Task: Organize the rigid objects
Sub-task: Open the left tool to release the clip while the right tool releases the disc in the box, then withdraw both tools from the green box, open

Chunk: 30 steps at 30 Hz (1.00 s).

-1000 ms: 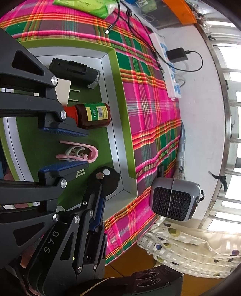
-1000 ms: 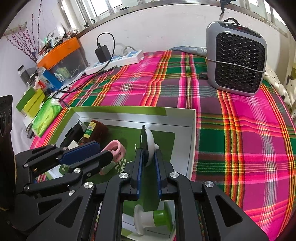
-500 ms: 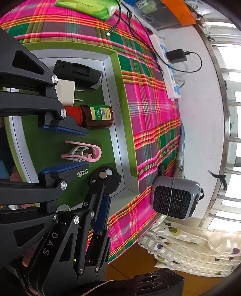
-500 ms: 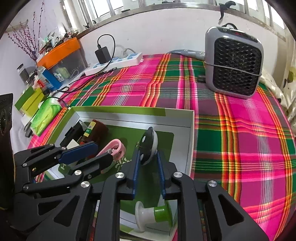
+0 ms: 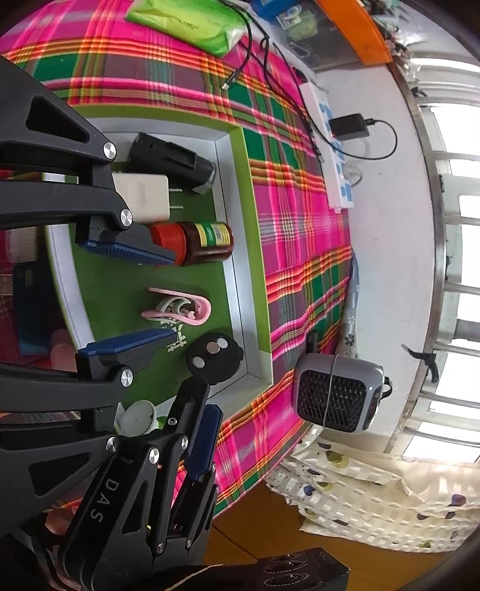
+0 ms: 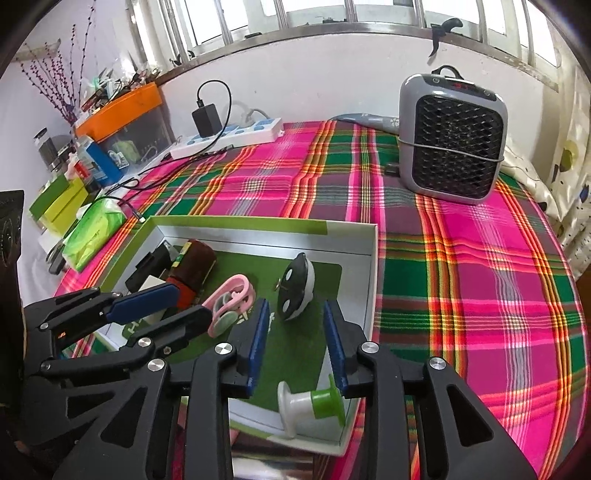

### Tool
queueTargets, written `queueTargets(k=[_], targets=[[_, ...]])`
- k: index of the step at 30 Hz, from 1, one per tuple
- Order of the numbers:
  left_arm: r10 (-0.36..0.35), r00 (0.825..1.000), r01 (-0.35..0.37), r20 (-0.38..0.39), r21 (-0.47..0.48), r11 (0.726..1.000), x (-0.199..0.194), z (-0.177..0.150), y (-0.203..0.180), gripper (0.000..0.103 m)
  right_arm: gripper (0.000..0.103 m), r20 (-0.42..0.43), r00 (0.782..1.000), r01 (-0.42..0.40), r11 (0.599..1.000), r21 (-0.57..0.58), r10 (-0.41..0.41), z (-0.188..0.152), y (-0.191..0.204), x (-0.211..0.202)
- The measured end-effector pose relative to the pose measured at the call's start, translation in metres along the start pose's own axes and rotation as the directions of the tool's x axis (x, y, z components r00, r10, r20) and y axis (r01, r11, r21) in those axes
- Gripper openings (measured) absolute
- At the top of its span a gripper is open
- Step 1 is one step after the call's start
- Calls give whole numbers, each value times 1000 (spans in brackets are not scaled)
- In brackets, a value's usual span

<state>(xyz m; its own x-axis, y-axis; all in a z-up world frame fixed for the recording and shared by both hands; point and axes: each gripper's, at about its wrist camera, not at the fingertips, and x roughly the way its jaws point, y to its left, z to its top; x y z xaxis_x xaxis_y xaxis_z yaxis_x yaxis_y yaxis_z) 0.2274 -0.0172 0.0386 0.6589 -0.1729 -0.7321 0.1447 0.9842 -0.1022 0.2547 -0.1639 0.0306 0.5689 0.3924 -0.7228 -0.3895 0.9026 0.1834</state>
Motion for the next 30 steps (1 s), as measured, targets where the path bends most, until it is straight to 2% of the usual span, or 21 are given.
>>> queueTargets(k=[18, 21, 30], targets=[[58, 995, -56, 84, -22, 998, -54, -32, 13, 35, 32, 70, 997, 13, 1000, 22, -14, -21, 23, -41], [49, 995, -45, 89, -39, 998, -62, -37, 18, 35, 32, 74, 997, 18, 1000, 17, -19, -26, 29, -45], [81, 992, -74, 102, -65, 995, -79, -52, 32, 35, 32, 68, 997, 35, 999, 11, -36, -43, 43, -51]])
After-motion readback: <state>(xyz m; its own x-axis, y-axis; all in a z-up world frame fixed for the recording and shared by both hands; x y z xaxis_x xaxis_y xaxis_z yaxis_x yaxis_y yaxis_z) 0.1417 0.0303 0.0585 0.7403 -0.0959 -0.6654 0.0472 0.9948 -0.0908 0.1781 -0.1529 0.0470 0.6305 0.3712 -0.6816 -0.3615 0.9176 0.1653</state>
